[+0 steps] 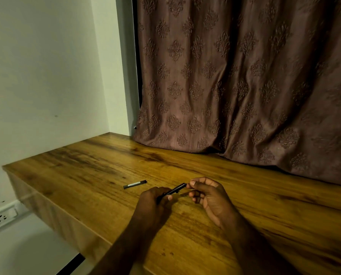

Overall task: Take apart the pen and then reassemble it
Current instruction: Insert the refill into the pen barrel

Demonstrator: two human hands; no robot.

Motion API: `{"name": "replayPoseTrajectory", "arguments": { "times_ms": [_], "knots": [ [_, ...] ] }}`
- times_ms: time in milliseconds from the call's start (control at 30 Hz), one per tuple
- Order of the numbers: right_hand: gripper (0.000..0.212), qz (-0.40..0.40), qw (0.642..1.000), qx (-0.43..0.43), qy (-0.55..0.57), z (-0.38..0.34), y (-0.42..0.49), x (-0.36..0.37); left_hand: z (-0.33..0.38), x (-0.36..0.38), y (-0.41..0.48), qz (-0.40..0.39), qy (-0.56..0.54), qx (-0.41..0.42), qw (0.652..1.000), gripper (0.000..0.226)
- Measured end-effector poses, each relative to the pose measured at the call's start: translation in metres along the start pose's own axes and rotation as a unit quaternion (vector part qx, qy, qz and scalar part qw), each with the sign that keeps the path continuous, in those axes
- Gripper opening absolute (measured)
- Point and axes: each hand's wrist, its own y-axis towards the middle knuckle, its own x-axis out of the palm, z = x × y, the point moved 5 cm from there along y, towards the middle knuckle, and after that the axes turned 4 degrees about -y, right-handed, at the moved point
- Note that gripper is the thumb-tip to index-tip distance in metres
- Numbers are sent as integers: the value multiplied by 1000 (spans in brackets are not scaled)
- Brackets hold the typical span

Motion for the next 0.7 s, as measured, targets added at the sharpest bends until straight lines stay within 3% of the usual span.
{"name": "replayPoseTrajectory", "arguments": {
  "times_ms": [333,700],
  "knots": [
    [14,-16,994,-31,-103,3,1,5,5,0,-1,1,8,1,1000,16],
    [31,43,962,-95,-254,4,2,7,-1,0,1,15,24,-17,999,14]
  ]
}}
